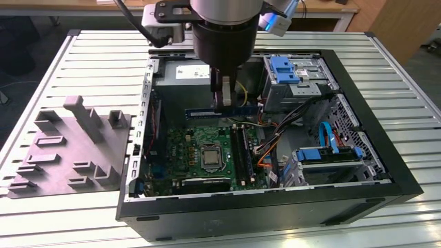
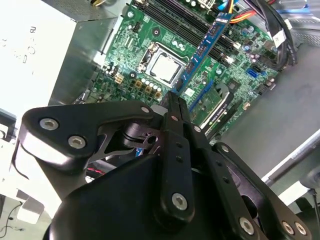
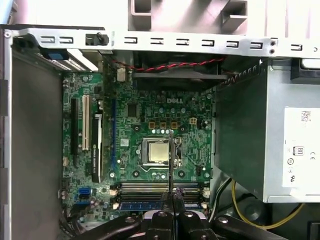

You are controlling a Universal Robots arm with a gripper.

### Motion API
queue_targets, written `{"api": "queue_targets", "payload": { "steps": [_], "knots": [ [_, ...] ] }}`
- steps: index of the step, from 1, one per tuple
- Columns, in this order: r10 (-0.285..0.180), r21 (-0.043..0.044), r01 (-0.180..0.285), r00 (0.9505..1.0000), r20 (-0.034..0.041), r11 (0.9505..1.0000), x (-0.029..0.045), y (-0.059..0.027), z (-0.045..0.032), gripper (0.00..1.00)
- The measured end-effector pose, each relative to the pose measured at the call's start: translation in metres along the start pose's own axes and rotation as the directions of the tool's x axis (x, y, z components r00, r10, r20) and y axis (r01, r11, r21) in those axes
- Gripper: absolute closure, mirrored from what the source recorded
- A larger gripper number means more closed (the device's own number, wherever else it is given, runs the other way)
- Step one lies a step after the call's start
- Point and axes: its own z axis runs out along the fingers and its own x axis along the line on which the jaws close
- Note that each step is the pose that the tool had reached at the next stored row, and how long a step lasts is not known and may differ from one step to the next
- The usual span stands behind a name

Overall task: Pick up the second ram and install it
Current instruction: 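Pick up the second ram and move it above second insertion slot, then insert the second ram into the second slot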

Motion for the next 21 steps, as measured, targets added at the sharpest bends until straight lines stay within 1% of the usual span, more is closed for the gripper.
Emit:
{"api": "queue_targets", "payload": {
  "steps": [4,8,9,21],
  "knots": [
    [0.0,0.0,0.0,1.0,0.002,1.0,0.0004,0.0001,0.0073,0.89],
    [0.0,0.0,0.0,1.0,0.0023,1.0,0.001,0.0002,0.0144,0.89],
    [0.0,0.0,0.0,1.0,0.0023,1.0,0.001,0.0002,0.0151,0.89],
    [0.0,0.0,0.0,1.0,0.0022,1.0,0.0011,0.0002,0.0159,0.89]
  ]
}}
